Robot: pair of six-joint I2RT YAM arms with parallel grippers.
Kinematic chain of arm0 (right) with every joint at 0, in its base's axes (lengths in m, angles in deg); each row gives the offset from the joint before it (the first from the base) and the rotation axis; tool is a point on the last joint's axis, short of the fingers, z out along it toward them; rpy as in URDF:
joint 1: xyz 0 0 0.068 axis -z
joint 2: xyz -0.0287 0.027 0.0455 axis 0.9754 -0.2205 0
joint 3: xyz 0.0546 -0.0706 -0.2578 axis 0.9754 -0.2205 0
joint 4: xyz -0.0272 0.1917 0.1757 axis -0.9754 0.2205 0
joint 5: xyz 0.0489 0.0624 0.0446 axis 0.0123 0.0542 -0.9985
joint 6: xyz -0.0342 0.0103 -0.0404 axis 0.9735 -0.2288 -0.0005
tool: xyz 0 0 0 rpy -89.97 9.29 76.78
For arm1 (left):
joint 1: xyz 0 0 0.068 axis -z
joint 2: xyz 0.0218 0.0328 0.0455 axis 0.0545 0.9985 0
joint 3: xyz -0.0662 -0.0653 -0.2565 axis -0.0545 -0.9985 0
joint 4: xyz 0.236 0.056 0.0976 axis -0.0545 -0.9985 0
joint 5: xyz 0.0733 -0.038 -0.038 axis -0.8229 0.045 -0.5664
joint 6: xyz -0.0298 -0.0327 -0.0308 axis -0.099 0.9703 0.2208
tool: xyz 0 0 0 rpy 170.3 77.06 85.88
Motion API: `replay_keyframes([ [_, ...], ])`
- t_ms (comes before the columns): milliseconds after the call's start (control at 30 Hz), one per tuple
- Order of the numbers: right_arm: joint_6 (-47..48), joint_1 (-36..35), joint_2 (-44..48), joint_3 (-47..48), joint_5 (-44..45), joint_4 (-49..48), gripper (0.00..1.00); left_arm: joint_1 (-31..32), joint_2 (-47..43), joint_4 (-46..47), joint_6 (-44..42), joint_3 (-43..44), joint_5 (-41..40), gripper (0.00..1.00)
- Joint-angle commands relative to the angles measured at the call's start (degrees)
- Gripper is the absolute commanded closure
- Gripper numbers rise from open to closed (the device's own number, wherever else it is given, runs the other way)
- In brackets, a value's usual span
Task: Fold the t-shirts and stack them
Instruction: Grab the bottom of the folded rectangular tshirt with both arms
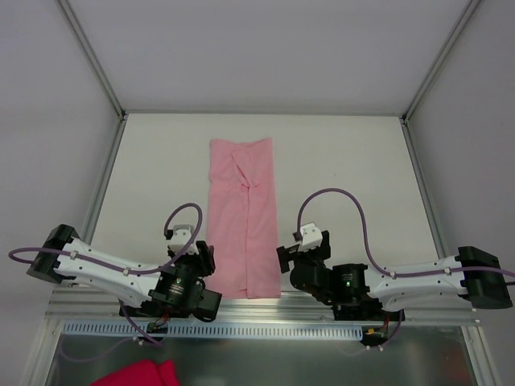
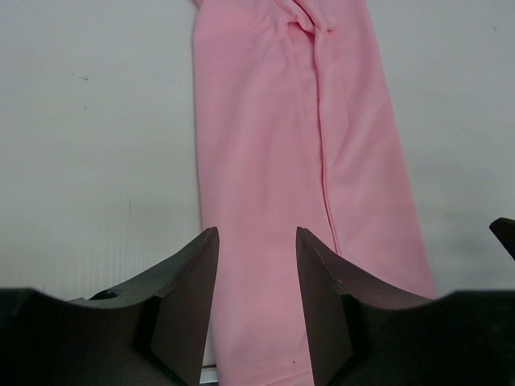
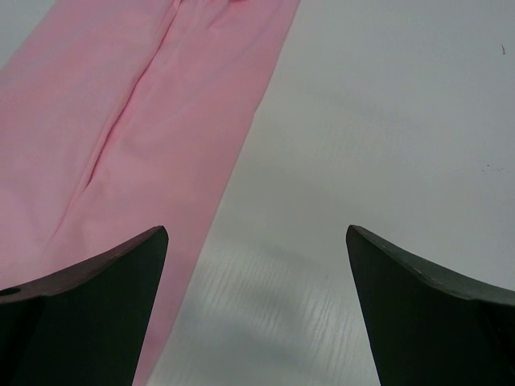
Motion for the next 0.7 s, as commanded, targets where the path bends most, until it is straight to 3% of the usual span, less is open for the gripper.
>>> replay_keyframes([
  [0, 1.74, 0.32, 0.31, 1.28, 0.07, -2.83, 0.0, -0.39, -0.27, -10.11, 7.99, 0.78, -0.88, 0.56],
  [433, 1.47, 0.32, -0.39, 2.07, -0.2, -1.51, 0.0, -0.48, 1.84, -10.19, 6.24, 2.45, -1.23, 0.54],
  [667, 2.44, 0.32, -1.97, 1.89, -0.64, -4.57, 0.0, -2.06, -1.23, -10.19, -6.76, 13.49, -2.99, 0.53],
])
